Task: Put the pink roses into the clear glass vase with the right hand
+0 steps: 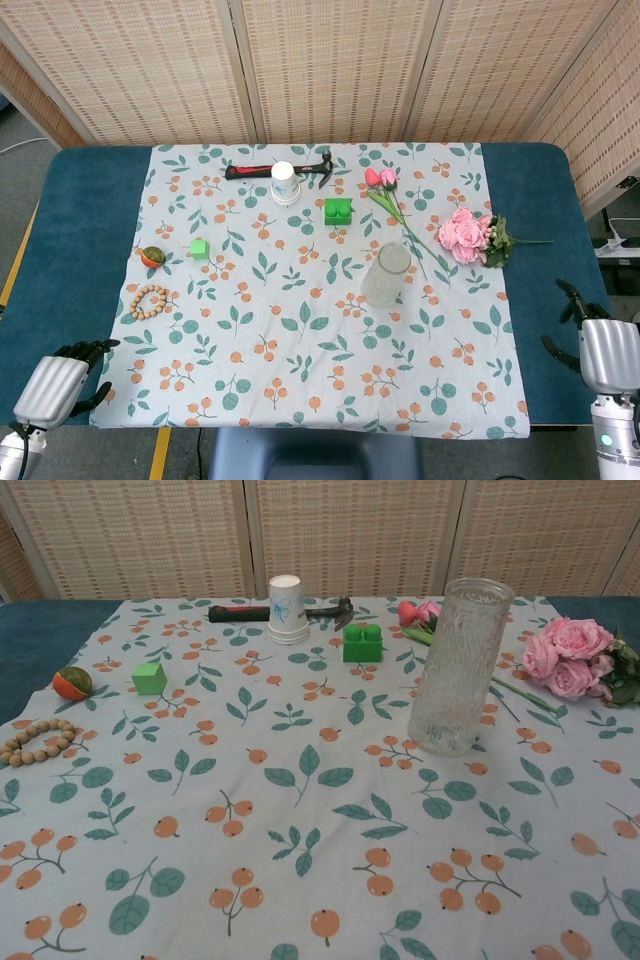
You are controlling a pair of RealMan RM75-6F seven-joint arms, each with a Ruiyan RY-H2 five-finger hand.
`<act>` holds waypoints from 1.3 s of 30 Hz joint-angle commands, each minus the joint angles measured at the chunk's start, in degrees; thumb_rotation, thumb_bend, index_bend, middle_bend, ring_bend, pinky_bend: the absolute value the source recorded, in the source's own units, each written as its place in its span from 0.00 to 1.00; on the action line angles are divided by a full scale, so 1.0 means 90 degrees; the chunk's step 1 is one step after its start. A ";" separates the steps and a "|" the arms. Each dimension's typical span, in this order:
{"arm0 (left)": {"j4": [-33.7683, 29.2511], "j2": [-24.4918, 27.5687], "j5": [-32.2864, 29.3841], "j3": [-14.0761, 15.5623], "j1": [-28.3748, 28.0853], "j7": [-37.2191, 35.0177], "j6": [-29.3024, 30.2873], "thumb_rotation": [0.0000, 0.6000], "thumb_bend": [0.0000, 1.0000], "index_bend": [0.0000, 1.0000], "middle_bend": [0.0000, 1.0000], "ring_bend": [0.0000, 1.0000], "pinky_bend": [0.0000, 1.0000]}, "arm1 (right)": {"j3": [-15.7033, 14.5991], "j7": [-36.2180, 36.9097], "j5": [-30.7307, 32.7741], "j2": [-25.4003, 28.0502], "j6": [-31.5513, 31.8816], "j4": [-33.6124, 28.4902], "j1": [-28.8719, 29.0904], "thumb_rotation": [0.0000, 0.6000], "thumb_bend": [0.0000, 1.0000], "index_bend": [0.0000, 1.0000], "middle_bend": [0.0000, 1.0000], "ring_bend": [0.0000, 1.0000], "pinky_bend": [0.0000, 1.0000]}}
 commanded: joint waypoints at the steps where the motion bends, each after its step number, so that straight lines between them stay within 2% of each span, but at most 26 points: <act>1: -0.0013 0.0004 0.0008 0.0004 0.0004 0.0007 0.0000 1.00 0.33 0.23 0.31 0.32 0.42 | 0.0014 0.0186 -0.0117 -0.0045 0.0077 0.0091 0.0012 1.00 0.07 0.17 0.55 0.46 0.75; 3: -0.0020 0.0009 0.0017 0.0007 0.0002 0.0004 -0.0005 1.00 0.33 0.23 0.31 0.32 0.42 | -0.0004 0.0194 -0.0123 -0.0022 0.0047 0.0118 0.0013 1.00 0.07 0.16 0.44 0.31 0.55; 4: -0.0021 0.0009 0.0019 0.0007 0.0002 0.0006 -0.0007 1.00 0.33 0.23 0.31 0.32 0.42 | -0.0007 0.0182 -0.0097 -0.0006 0.0011 0.0113 0.0016 1.00 0.07 0.12 0.34 0.20 0.38; 6: -0.0023 0.0007 0.0027 0.0008 0.0002 0.0007 -0.0010 1.00 0.33 0.23 0.31 0.32 0.42 | -0.0026 0.0155 -0.0034 0.0064 -0.0152 0.0084 0.0056 1.00 0.07 0.07 0.22 0.08 0.19; 7: -0.0026 0.0006 0.0033 0.0009 0.0001 0.0011 -0.0011 1.00 0.33 0.23 0.31 0.32 0.42 | -0.0031 0.0081 0.0060 0.0132 -0.0303 0.0041 0.0089 1.00 0.07 0.04 0.14 0.04 0.13; 8: -0.0029 0.0007 0.0038 0.0010 0.0001 0.0013 -0.0012 1.00 0.33 0.23 0.31 0.32 0.42 | -0.0020 0.0008 0.0141 0.0184 -0.0426 -0.0009 0.0128 1.00 0.07 0.02 0.09 0.01 0.10; 10: -0.0035 0.0008 0.0047 0.0014 -0.0001 0.0025 -0.0019 1.00 0.33 0.23 0.31 0.31 0.42 | 0.0042 -0.0090 0.0311 0.0293 -0.0711 -0.0149 0.0258 1.00 0.07 0.00 0.04 0.00 0.08; 12: -0.0038 0.0006 0.0045 0.0017 -0.0001 0.0037 -0.0029 1.00 0.33 0.23 0.31 0.32 0.42 | 0.0144 -0.0093 0.0430 0.0351 -0.0912 -0.0242 0.0398 1.00 0.07 0.00 0.05 0.00 0.08; 13: -0.0038 0.0004 0.0039 0.0016 -0.0002 0.0044 -0.0038 1.00 0.33 0.23 0.31 0.32 0.42 | 0.0241 -0.0112 0.0483 0.0358 -0.0982 -0.0254 0.0497 1.00 0.07 0.00 0.11 0.02 0.09; 15: -0.0041 0.0002 0.0032 0.0014 0.0000 0.0051 -0.0042 1.00 0.33 0.23 0.31 0.32 0.42 | 0.0434 -0.0201 0.0544 0.0298 -0.0984 -0.0194 0.0654 1.00 0.07 0.00 0.32 0.18 0.20; 16: -0.0040 0.0000 0.0030 0.0015 -0.0002 0.0058 -0.0050 1.00 0.33 0.23 0.31 0.32 0.42 | 0.0581 -0.0299 0.0617 0.0228 -0.0981 -0.0139 0.0770 1.00 0.07 0.00 0.52 0.38 0.36; 18: -0.0044 -0.0001 0.0026 0.0017 -0.0004 0.0067 -0.0063 1.00 0.33 0.23 0.31 0.32 0.42 | 0.0785 -0.0476 0.0749 0.0153 -0.1060 -0.0075 0.0972 1.00 0.06 0.00 0.75 0.63 0.60; 21: -0.0046 -0.0002 0.0038 0.0023 -0.0003 0.0077 -0.0068 1.00 0.33 0.23 0.31 0.32 0.42 | 0.1095 -0.0740 0.1147 0.0128 -0.1486 0.0023 0.1368 1.00 0.07 0.05 0.91 0.81 0.80; 24: -0.0045 -0.0006 0.0046 0.0022 -0.0004 0.0081 -0.0066 1.00 0.33 0.23 0.31 0.32 0.42 | 0.1316 -0.1043 0.1852 0.0291 -0.2349 0.0020 0.1808 1.00 0.07 0.09 0.95 0.86 0.85; 28: -0.0026 -0.0020 0.0010 0.0017 -0.0005 0.0108 -0.0098 1.00 0.33 0.23 0.31 0.32 0.42 | 0.1447 -0.1512 0.2910 0.0377 -0.3553 0.0393 0.2427 1.00 0.05 0.05 0.96 0.87 0.86; 34: -0.0019 -0.0033 -0.0005 0.0022 -0.0011 0.0150 -0.0135 1.00 0.33 0.23 0.31 0.31 0.42 | 0.1380 -0.1947 0.4143 0.0177 -0.4810 0.1322 0.3207 1.00 0.04 0.04 0.97 0.88 0.86; 39: -0.0014 -0.0053 -0.0011 0.0034 -0.0014 0.0213 -0.0169 1.00 0.33 0.23 0.31 0.31 0.42 | 0.1261 -0.1975 0.4689 -0.0271 -0.5436 0.2295 0.3699 1.00 0.04 0.10 0.98 0.89 0.86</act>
